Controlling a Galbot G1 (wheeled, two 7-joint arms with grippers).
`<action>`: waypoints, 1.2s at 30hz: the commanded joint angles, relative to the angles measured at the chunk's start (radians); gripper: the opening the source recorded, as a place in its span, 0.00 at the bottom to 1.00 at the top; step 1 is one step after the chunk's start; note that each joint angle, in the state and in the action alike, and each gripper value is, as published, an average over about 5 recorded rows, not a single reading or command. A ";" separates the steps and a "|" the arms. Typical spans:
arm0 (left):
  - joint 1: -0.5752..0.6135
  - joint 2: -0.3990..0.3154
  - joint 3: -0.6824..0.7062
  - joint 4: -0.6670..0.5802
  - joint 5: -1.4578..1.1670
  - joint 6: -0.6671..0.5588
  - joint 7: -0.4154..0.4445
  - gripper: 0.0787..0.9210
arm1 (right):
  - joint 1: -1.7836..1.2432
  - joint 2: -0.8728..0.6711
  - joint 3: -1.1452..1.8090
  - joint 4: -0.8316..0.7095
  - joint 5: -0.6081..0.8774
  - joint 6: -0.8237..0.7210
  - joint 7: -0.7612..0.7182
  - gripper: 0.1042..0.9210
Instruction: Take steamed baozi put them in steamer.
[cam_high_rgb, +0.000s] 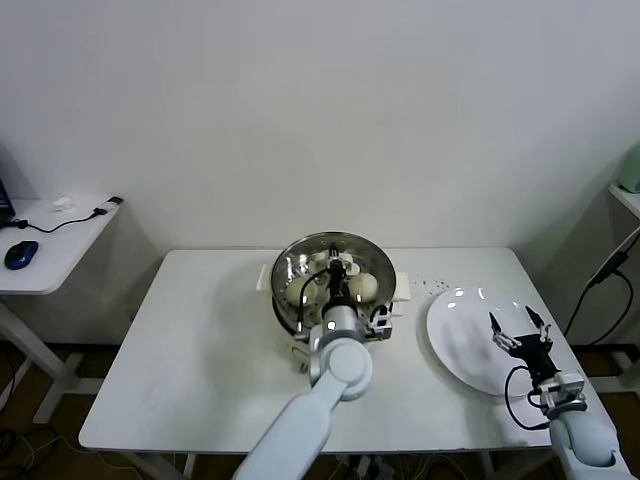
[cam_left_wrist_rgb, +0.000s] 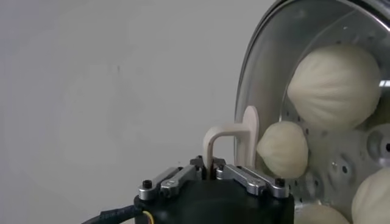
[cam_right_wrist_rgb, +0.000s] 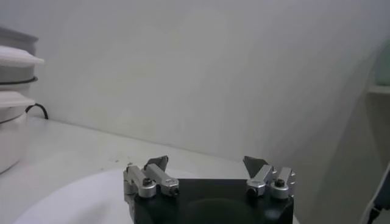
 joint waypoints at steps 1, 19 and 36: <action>0.006 0.019 0.009 -0.066 0.024 0.034 0.067 0.18 | 0.002 0.000 0.003 -0.003 -0.001 0.000 -0.001 0.88; 0.138 0.193 0.004 -0.340 0.002 0.046 0.132 0.80 | 0.018 0.004 0.007 -0.017 -0.002 -0.007 -0.002 0.88; 0.463 0.345 -0.279 -0.683 -0.470 -0.117 -0.220 0.88 | 0.009 -0.006 0.011 0.053 -0.002 -0.096 0.008 0.88</action>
